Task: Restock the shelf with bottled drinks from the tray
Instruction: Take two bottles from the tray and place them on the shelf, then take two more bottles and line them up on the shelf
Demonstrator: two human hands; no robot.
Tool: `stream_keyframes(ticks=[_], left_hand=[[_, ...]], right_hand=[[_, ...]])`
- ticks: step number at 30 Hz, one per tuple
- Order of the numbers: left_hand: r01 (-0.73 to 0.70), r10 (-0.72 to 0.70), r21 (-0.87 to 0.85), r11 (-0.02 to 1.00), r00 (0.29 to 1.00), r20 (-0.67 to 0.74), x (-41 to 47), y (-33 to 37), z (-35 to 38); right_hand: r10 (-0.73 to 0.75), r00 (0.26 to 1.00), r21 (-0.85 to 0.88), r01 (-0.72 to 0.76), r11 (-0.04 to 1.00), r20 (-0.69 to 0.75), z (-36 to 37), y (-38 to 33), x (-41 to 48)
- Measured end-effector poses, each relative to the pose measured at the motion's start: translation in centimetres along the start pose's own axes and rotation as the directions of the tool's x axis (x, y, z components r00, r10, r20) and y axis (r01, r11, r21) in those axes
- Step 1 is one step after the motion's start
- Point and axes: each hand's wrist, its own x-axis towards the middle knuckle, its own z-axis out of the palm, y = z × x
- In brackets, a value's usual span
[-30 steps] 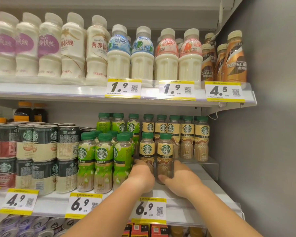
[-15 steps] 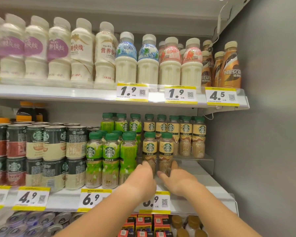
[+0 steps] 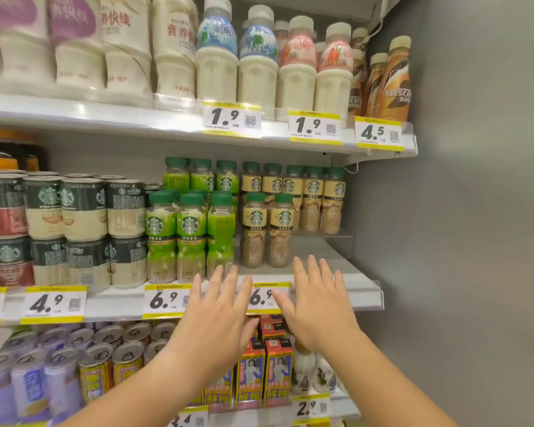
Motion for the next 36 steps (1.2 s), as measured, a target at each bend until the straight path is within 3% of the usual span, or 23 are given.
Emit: stream_keyframes(ticks=[11, 18, 23, 31, 34, 36], left_hand=[[-0.121, 0.124, -0.099, 0.988, 0.992, 0.029, -10.7, -0.8, 7.4], [-0.149, 0.185, -0.246, 0.958, 0.975, 0.127, -19.8, 0.9, 16.7], [-0.048, 0.141, -0.275, 0.960, 0.934, 0.329, -28.0, 3.5, 23.5], [0.147, 0.106, -0.334, 0.931, 0.767, 0.633, -38.5, 8.7, 30.8], [0.379, 0.030, -0.406, 0.832, 0.700, 0.714, -41.0, 10.5, 32.8], [0.652, -0.075, -0.427, 0.627, 0.596, 0.799, -41.3, 11.4, 34.3]], right_hand=[[0.032, 0.999, -0.085, -0.034, 0.996, -0.033, 5.1, -4.4, -15.0], [0.045, 0.988, -0.109, -0.029, 0.994, 0.147, 14.5, -5.0, -23.8], [0.050, 0.936, -0.125, -0.006, 0.992, 0.348, 22.4, -3.9, -30.0], [0.091, 0.821, -0.007, -0.105, 0.994, 0.563, 31.5, -0.7, -39.8], [0.129, 0.740, 0.081, -0.242, 0.967, 0.660, 34.0, -0.1, -41.9], [0.180, 0.690, 0.148, -0.388, 0.910, 0.701, 35.4, -0.1, -42.1]])
